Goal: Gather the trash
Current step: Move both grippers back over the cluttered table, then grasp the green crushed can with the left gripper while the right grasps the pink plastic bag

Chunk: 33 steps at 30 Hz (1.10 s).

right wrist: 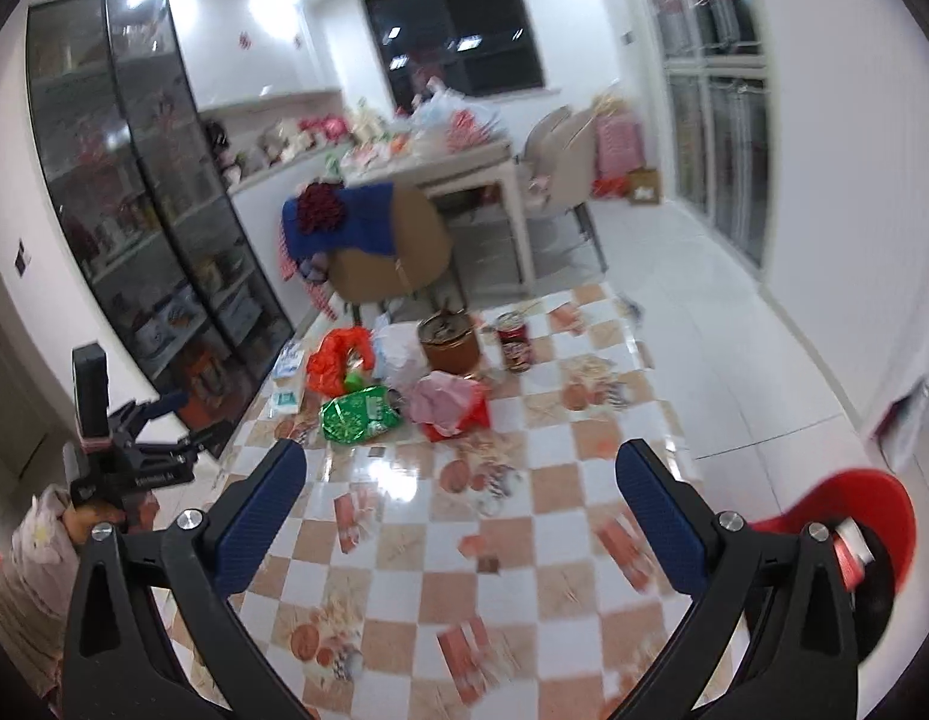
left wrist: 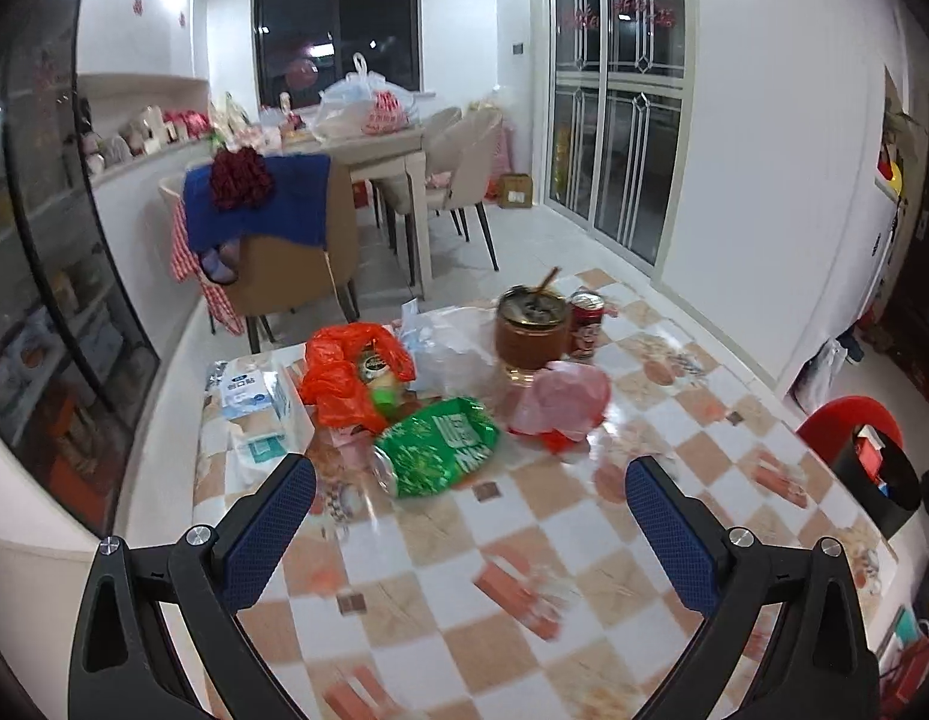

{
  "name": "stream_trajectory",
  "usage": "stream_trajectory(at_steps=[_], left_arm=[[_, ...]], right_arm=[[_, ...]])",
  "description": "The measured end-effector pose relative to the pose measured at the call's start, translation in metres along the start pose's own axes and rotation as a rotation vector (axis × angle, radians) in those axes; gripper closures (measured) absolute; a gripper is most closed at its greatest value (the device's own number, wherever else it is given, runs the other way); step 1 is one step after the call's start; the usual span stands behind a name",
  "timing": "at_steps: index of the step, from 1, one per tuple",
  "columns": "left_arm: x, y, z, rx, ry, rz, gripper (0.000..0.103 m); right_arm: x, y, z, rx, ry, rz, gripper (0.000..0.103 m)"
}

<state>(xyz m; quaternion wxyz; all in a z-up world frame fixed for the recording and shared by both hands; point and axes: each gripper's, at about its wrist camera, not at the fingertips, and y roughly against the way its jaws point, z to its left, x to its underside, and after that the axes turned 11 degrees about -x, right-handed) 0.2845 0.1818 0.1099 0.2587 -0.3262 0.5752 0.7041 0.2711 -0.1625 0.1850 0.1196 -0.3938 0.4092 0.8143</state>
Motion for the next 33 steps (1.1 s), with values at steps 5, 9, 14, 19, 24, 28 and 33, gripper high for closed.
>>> stream_trajectory(at_steps=[5,9,14,19,24,28,33], left_arm=[[-0.005,-0.080,0.009,0.007,-0.069,0.072,0.000],[-0.003,-0.150,0.009,0.043,-0.064,0.157,0.000],[-0.005,-0.212,-0.001,0.112,-0.042,0.216,0.000],[-0.009,-0.248,-0.018,0.091,-0.099,0.221,0.000],[-0.008,-0.274,-0.025,0.097,-0.119,0.263,0.000],[-0.003,-0.287,-0.026,0.118,-0.121,0.311,0.000],[0.005,-0.295,-0.032,0.143,-0.128,0.334,0.000]], right_arm=[[-0.022,-0.090,-0.015,-0.018,-0.010,0.098,0.000],[-0.018,-0.150,-0.033,-0.028,-0.029,0.160,0.000],[-0.003,-0.220,-0.064,-0.046,-0.099,0.215,0.001],[0.011,-0.264,-0.085,-0.052,-0.132,0.220,0.001],[0.017,-0.293,-0.096,-0.067,-0.137,0.211,0.001],[0.023,-0.315,-0.104,-0.083,-0.160,0.223,0.009],[0.028,-0.333,-0.108,-0.093,-0.178,0.227,0.025]])
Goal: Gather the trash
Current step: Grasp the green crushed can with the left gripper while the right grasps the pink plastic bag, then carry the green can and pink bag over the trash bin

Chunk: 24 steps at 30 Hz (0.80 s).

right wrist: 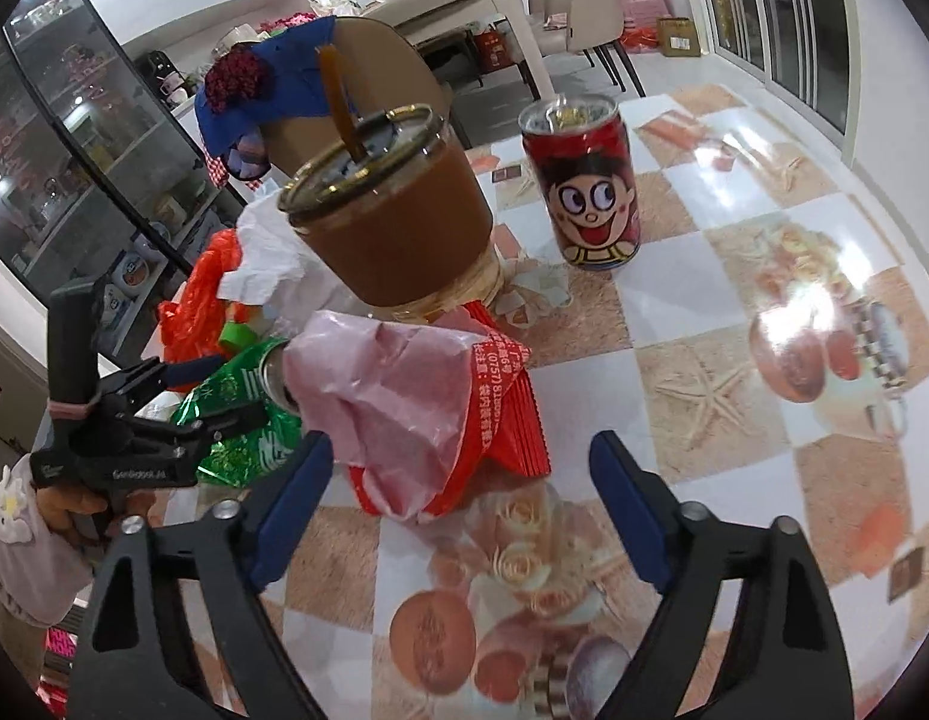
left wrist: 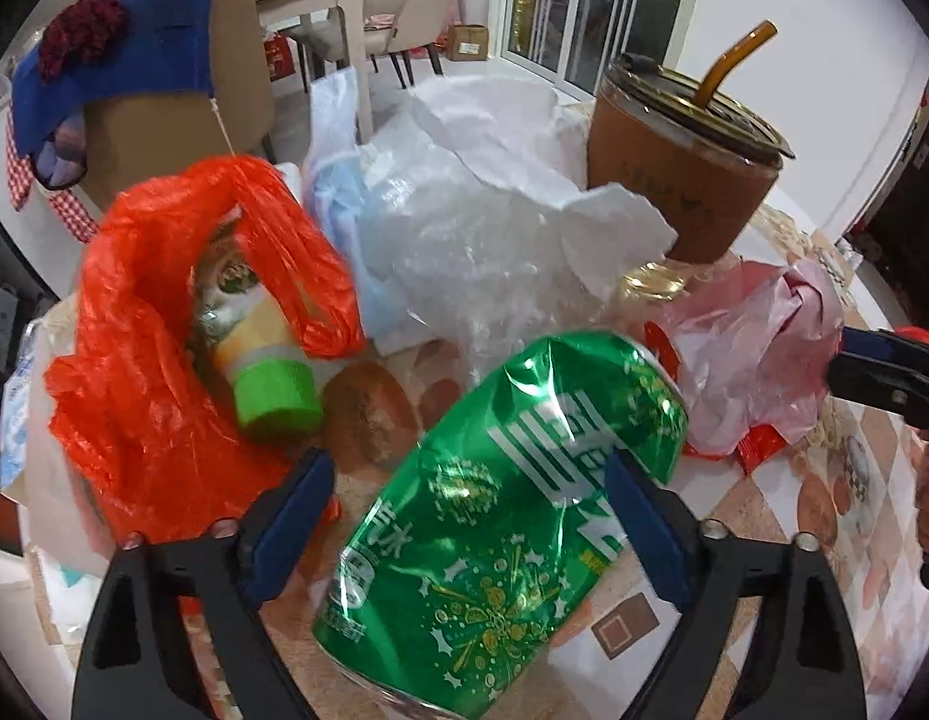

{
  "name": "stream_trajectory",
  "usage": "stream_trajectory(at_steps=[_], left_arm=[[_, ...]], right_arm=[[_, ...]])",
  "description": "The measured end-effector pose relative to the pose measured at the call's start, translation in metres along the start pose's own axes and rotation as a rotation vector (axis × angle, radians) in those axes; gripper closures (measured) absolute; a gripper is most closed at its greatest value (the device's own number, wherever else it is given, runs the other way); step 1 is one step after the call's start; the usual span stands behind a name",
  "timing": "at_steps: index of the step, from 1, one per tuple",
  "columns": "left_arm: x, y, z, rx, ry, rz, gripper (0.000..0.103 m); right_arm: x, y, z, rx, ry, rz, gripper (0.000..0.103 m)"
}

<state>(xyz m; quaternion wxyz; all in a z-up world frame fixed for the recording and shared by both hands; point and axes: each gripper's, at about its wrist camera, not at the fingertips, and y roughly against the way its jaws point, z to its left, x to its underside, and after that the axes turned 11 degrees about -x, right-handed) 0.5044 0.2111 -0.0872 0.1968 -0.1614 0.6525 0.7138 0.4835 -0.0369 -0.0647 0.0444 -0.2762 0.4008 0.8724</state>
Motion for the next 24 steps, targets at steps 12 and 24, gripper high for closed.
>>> stream_trajectory(at_steps=[12,24], left_arm=[[0.018,0.020,-0.010,0.141,0.061,-0.003,0.000],[0.065,0.065,-0.052,0.234,0.070,-0.020,0.000]], right_arm=[[0.006,-0.001,0.007,-0.043,-0.031,0.001,0.086],[0.044,0.050,0.019,-0.045,-0.016,0.022,0.088]])
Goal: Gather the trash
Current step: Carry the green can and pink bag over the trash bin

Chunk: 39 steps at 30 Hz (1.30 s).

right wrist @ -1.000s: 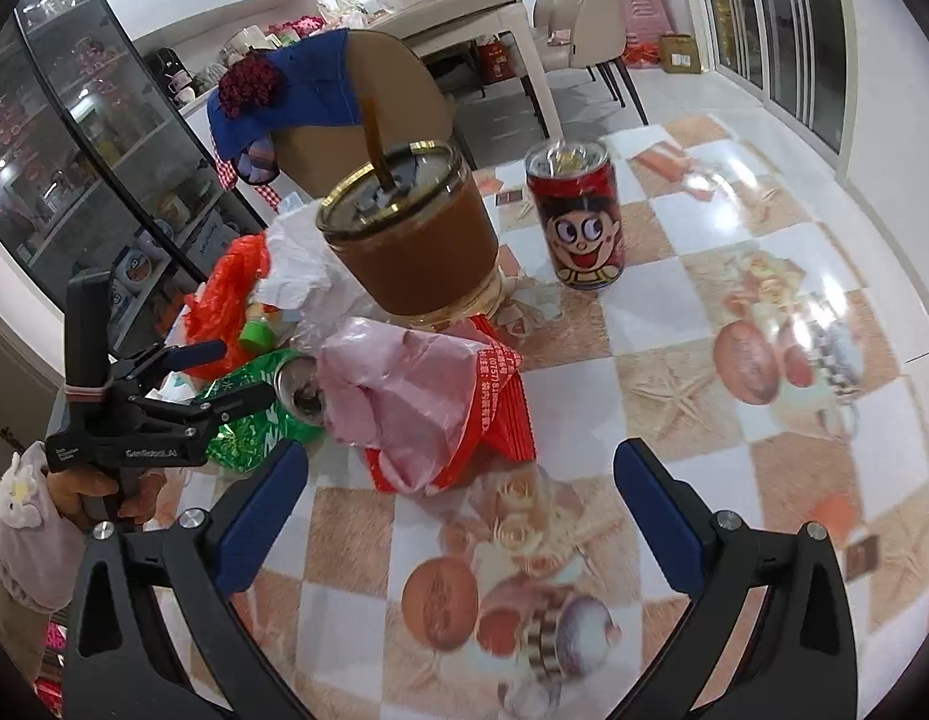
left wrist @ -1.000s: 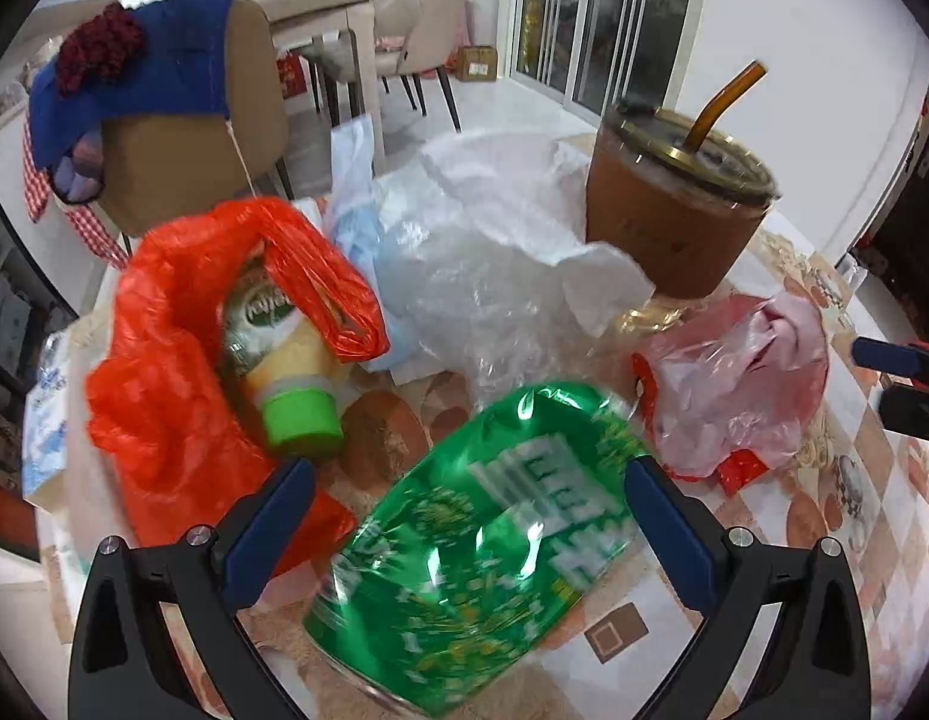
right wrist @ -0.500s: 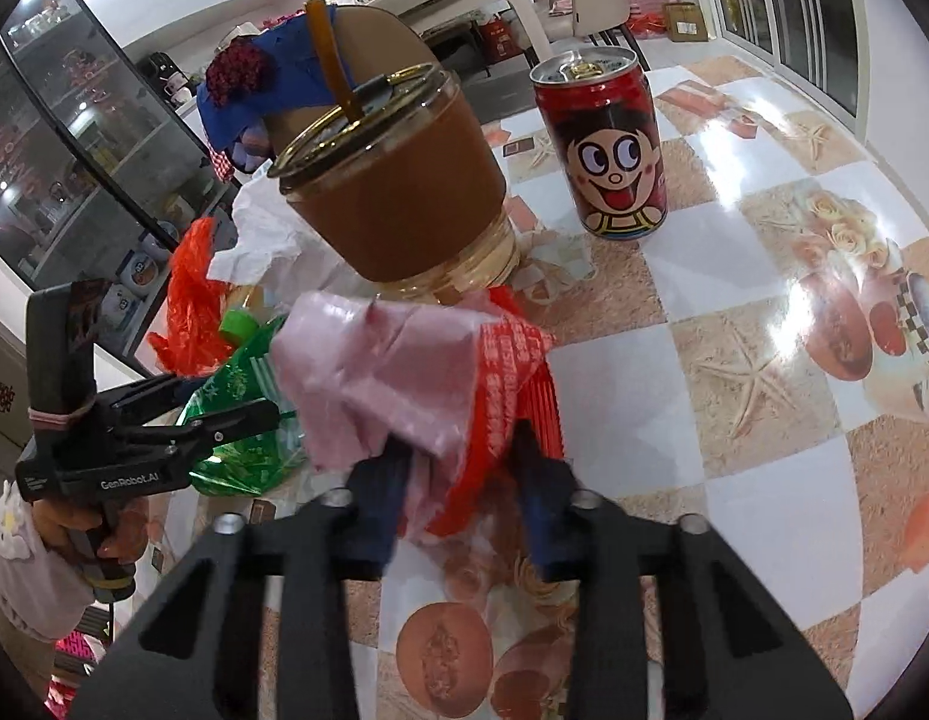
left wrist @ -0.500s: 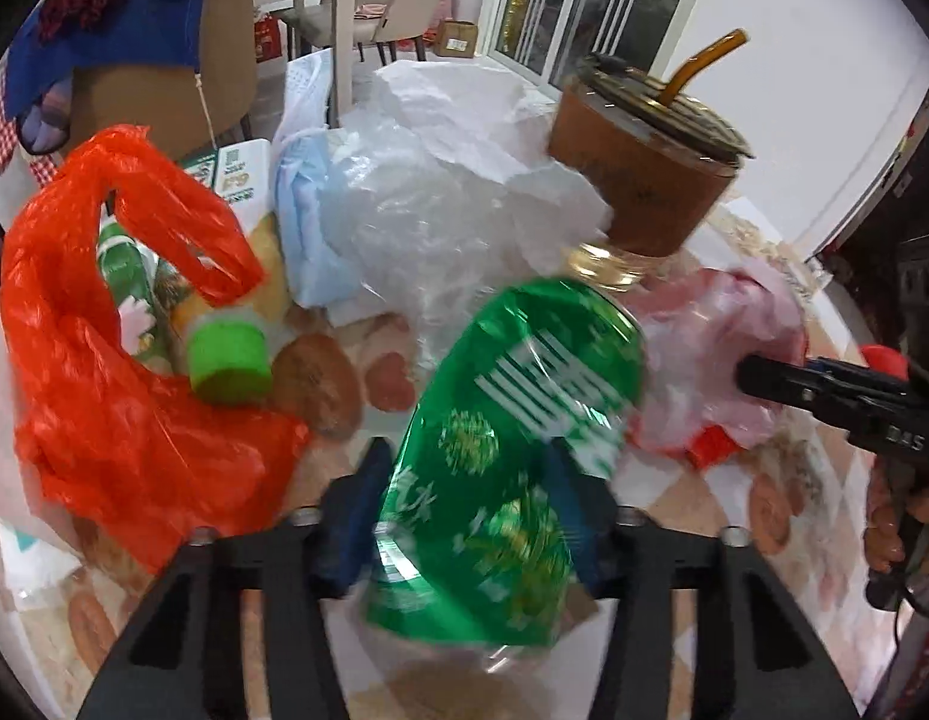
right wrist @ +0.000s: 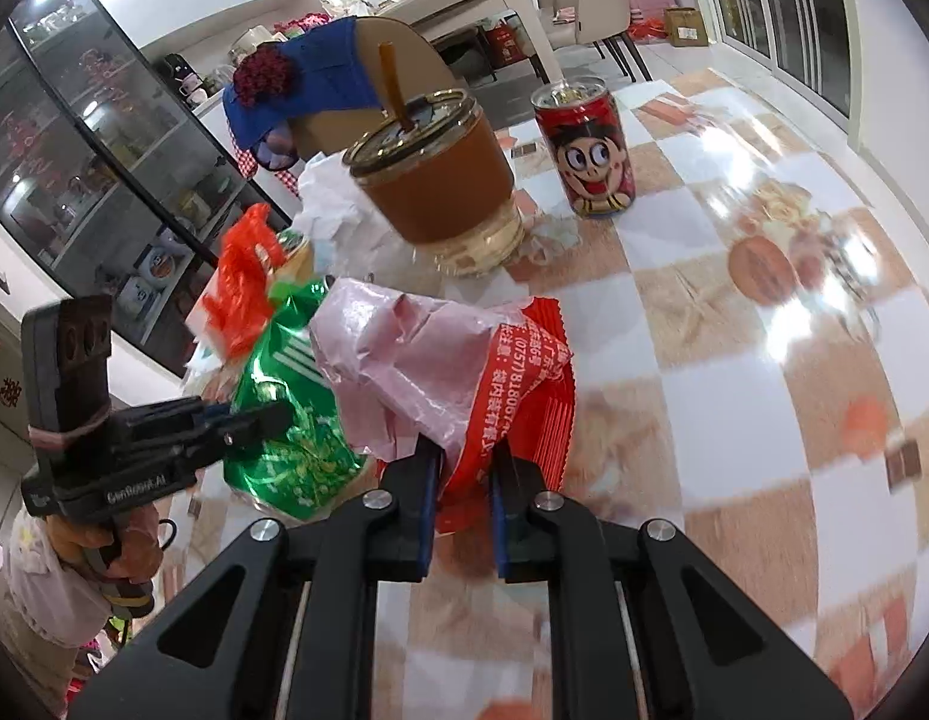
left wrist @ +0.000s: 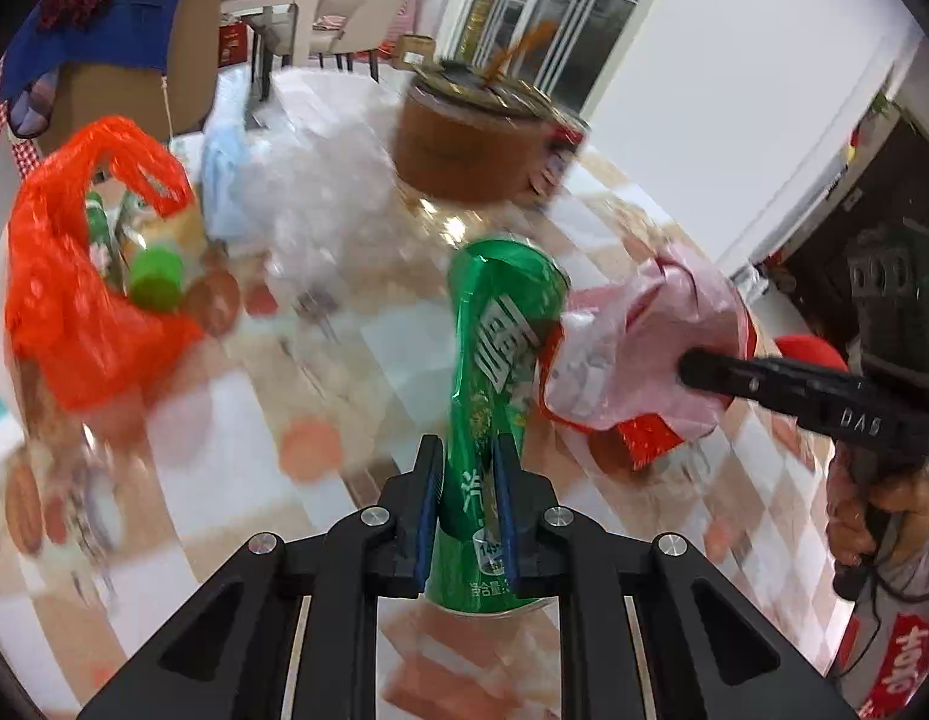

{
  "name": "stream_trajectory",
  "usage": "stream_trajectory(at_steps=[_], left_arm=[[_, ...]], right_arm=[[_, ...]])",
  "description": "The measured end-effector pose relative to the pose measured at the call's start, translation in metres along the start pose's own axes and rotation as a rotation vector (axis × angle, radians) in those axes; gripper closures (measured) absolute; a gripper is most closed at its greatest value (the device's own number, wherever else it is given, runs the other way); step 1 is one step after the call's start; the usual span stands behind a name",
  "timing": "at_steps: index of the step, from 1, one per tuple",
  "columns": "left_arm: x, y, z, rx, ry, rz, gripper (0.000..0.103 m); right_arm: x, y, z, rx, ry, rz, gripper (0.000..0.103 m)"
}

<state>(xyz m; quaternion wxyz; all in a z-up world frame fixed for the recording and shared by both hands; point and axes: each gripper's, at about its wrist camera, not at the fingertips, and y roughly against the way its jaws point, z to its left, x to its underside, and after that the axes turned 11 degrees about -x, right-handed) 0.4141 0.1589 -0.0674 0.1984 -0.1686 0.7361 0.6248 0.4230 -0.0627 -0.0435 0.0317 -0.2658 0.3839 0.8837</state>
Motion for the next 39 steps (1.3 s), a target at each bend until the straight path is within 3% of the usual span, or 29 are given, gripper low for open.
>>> stream_trajectory(at_steps=[6,11,16,25,39], left_arm=[[0.028,0.018,-0.012,-0.003,0.053,-0.049,0.000],[0.053,0.055,-0.035,-0.058,0.020,-0.124,0.000],[0.072,0.096,-0.068,-0.056,0.009,-0.191,0.000],[0.108,0.147,-0.116,0.094,0.061,-0.230,0.000],[0.154,0.209,-0.212,0.128,-0.030,-0.285,0.000]], right_arm=[[0.030,0.034,0.002,0.009,-0.022,0.002,0.088],[0.048,0.078,0.011,0.019,-0.026,-0.047,0.088],[0.069,0.123,0.024,0.056,-0.002,-0.091,0.088],[0.124,0.205,0.039,0.107,-0.012,-0.188,0.088],[0.218,0.312,0.034,0.161,-0.064,-0.356,0.088]])
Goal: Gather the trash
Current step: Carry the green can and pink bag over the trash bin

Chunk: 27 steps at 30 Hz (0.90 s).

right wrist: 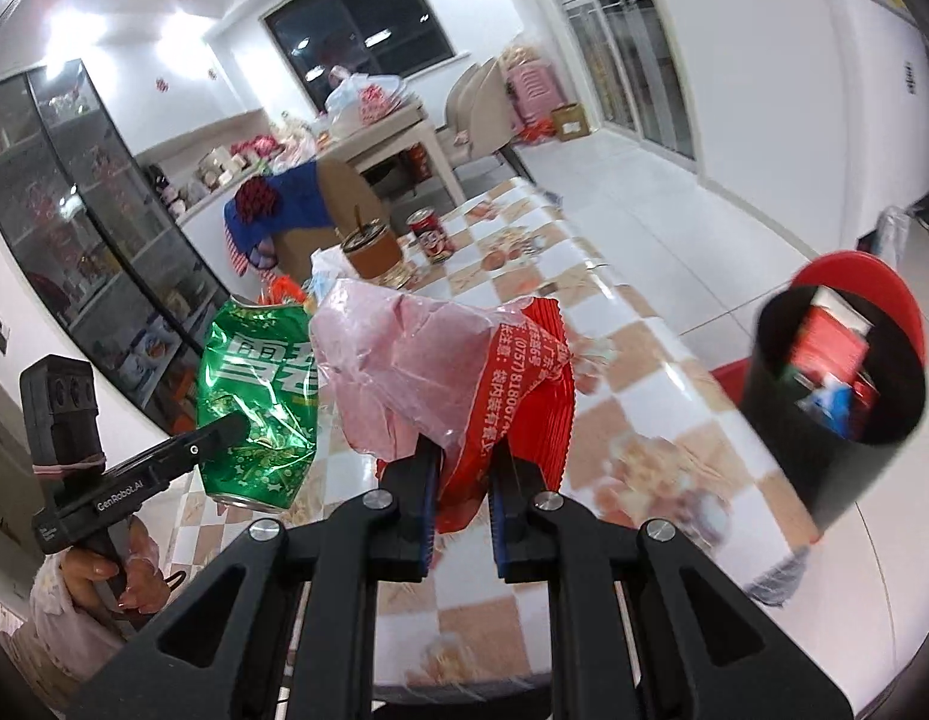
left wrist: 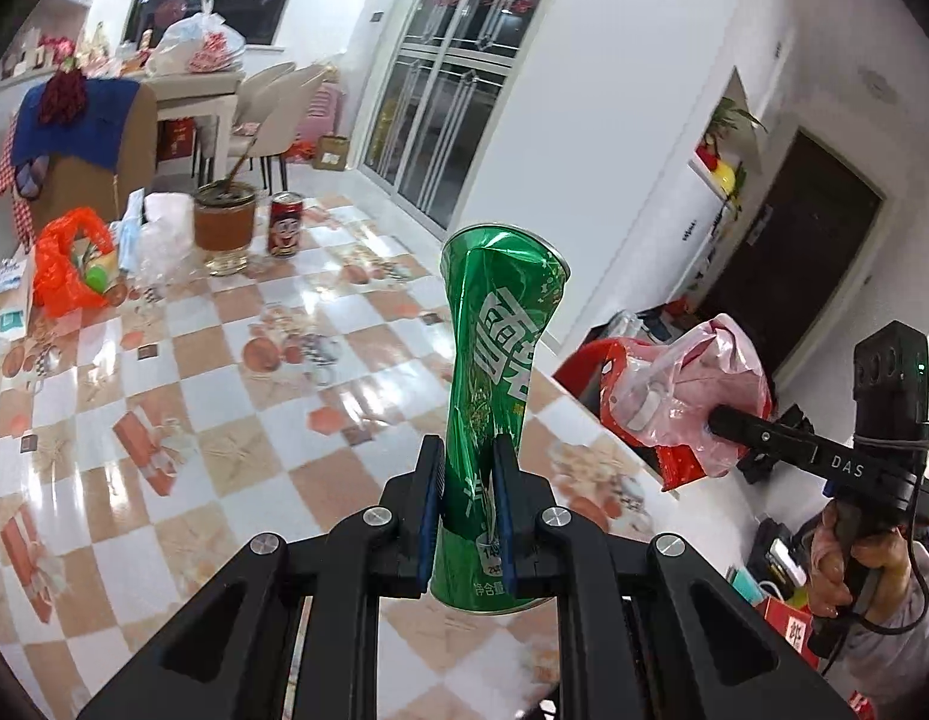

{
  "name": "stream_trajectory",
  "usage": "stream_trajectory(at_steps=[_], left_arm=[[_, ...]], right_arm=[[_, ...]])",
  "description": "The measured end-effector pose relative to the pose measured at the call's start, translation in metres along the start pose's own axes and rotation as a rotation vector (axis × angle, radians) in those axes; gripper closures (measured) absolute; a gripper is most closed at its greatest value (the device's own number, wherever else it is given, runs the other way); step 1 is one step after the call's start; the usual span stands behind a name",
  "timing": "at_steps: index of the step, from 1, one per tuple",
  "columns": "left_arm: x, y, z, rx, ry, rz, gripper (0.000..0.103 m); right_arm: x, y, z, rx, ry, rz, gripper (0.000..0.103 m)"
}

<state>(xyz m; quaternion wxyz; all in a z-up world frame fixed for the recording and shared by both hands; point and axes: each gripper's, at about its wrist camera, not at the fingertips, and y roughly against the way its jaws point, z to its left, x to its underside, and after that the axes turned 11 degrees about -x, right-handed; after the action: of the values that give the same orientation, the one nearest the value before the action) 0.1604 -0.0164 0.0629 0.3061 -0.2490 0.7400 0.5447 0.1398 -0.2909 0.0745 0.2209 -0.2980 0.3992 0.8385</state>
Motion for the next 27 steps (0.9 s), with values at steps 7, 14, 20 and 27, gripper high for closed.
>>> stream_trajectory(at_steps=[7,14,20,27], left_arm=[[0.008,0.018,-0.062,-0.028,-0.102,-0.033,0.000],[0.015,0.027,-0.119,-0.022,-0.208,-0.061,0.000],[0.016,0.018,-0.160,0.031,-0.264,-0.045,0.000],[0.007,-0.011,-0.203,0.081,-0.341,-0.020,0.000]], right_arm=[[0.016,0.054,-0.015,0.025,-0.018,-0.106,0.088],[0.034,0.092,-0.035,0.035,-0.056,-0.175,0.088],[0.038,0.109,-0.052,0.061,-0.078,-0.203,0.088],[0.041,0.126,-0.086,0.145,-0.126,-0.220,0.088]])
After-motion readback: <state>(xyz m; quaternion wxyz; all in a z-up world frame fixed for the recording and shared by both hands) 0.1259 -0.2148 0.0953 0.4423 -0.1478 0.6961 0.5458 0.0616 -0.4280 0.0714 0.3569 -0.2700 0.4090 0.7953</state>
